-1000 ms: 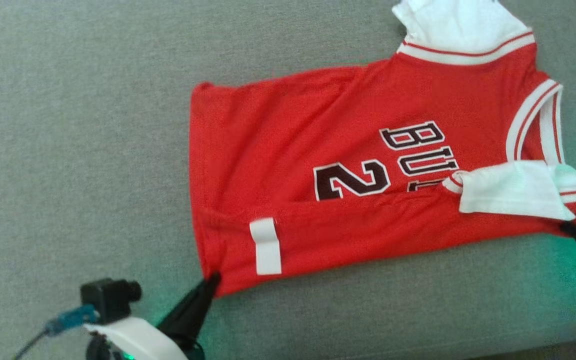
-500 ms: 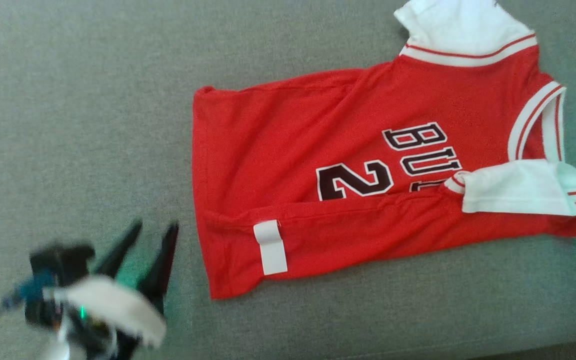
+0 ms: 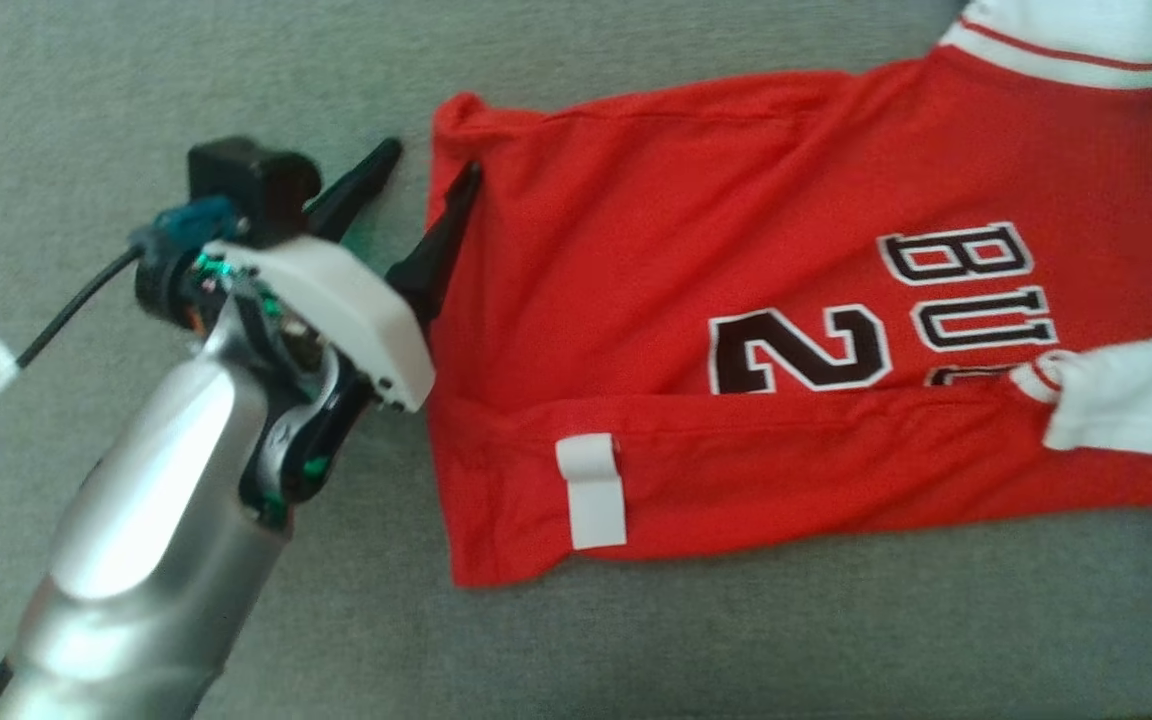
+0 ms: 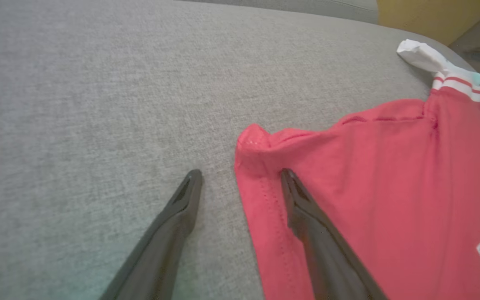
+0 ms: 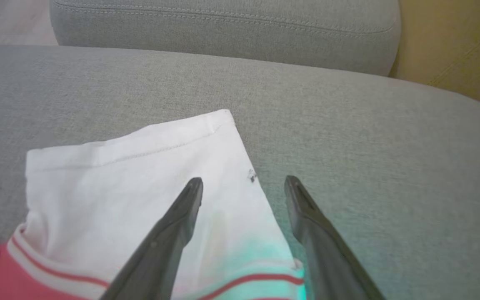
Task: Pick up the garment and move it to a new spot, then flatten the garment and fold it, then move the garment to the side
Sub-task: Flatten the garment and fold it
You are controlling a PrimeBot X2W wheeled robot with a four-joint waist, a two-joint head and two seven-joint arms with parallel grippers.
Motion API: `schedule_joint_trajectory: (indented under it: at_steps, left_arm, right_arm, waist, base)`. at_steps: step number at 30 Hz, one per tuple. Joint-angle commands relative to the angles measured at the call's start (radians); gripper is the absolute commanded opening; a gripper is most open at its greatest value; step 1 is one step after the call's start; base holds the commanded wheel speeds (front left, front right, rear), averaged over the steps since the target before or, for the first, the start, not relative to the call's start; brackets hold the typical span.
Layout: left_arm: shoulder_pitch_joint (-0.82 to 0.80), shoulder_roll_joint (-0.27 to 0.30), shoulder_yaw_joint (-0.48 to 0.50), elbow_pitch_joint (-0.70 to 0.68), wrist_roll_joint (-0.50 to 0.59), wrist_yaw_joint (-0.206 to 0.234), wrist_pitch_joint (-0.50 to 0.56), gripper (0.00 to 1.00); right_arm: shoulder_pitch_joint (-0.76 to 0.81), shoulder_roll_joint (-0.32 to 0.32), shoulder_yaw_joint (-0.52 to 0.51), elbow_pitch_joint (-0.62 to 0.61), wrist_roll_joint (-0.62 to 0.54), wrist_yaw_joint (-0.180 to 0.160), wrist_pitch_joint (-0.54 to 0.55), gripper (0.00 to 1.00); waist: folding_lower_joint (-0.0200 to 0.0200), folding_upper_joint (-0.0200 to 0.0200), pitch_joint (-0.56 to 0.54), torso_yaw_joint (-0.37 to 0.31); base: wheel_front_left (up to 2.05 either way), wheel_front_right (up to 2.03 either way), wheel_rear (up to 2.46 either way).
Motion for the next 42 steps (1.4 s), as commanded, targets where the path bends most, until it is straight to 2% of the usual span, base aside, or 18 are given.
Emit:
schedule_joint_trajectory:
  at_steps: [1, 10, 23, 27, 28, 29, 30, 37, 42]
  left_arm:
    - [-0.015, 0.016, 0.023, 0.009, 0.010, 0.000, 0.013, 1.00]
    - [-0.063, -0.042, -0.036, 0.088, -0.003, -0.045, 0.032, 1.00]
    - [-0.124, -0.099, -0.078, 0.127, -0.035, -0.089, 0.060, 1.00]
    - [-0.126, -0.095, -0.089, 0.141, -0.032, -0.094, 0.068, 1.00]
    - [-0.129, -0.095, -0.091, 0.146, -0.031, -0.095, 0.067, 0.49]
    - [-0.131, -0.098, -0.090, 0.150, -0.032, -0.096, 0.064, 0.00]
    - [-0.133, -0.100, -0.087, 0.153, -0.032, -0.095, 0.054, 0.00]
    - [-0.139, -0.085, -0.014, 0.144, -0.026, -0.056, -0.048, 0.00]
    - [-0.097, -0.056, 0.028, 0.100, -0.042, -0.043, -0.092, 0.00]
  right_arm:
    - [-0.021, -0.002, 0.003, 0.005, -0.015, -0.001, -0.023, 1.00]
    - [-0.136, 0.021, 0.050, 0.241, -0.049, -0.001, -0.127, 1.00]
    - [-0.223, 0.046, 0.147, 0.373, -0.011, -0.001, -0.178, 1.00]
    - [-0.225, 0.050, 0.173, 0.405, 0.007, -0.001, -0.197, 1.00]
    - [-0.228, 0.053, 0.178, 0.411, 0.011, -0.001, -0.201, 0.96]
    - [-0.230, 0.056, 0.181, 0.418, 0.015, -0.001, -0.206, 0.27]
    - [-0.232, 0.061, 0.189, 0.419, 0.024, -0.001, -0.213, 0.00]
    - [-0.278, 0.055, 0.163, 0.404, 0.105, -0.001, -0.336, 0.00]
    - [-0.248, 0.007, 0.187, 0.331, 0.185, -0.001, -0.355, 0.00]
  waist:
    - [-0.0001, 0.0000, 0.012, 0.023]
    - [-0.0001, 0.0000, -0.002, 0.051]
    - [-0.0001, 0.0000, 0.013, 0.051]
    - [-0.0001, 0.0000, 0.010, 0.050]
    - [-0.0001, 0.0000, 0.012, 0.049]
    - [-0.0001, 0.0000, 0.012, 0.049]
    - [-0.0001, 0.0000, 0.011, 0.048]
    - [-0.0001, 0.0000, -0.009, 0.023]
    - [-0.0001, 0.0000, -0.043, -0.006]
  base:
    - [0.00, 0.00, 0.00]
    - [0.00, 0.00, 0.00]
    - [0.00, 0.00, 0.00]
    - [0.00, 0.00, 0.00]
    - [0.00, 0.00, 0.00]
    - [0.00, 0.00, 0.00]
    - [0.00, 0.00, 0.00]
    - [0.00, 0.00, 0.00]
    - [0.00, 0.00, 0.00]
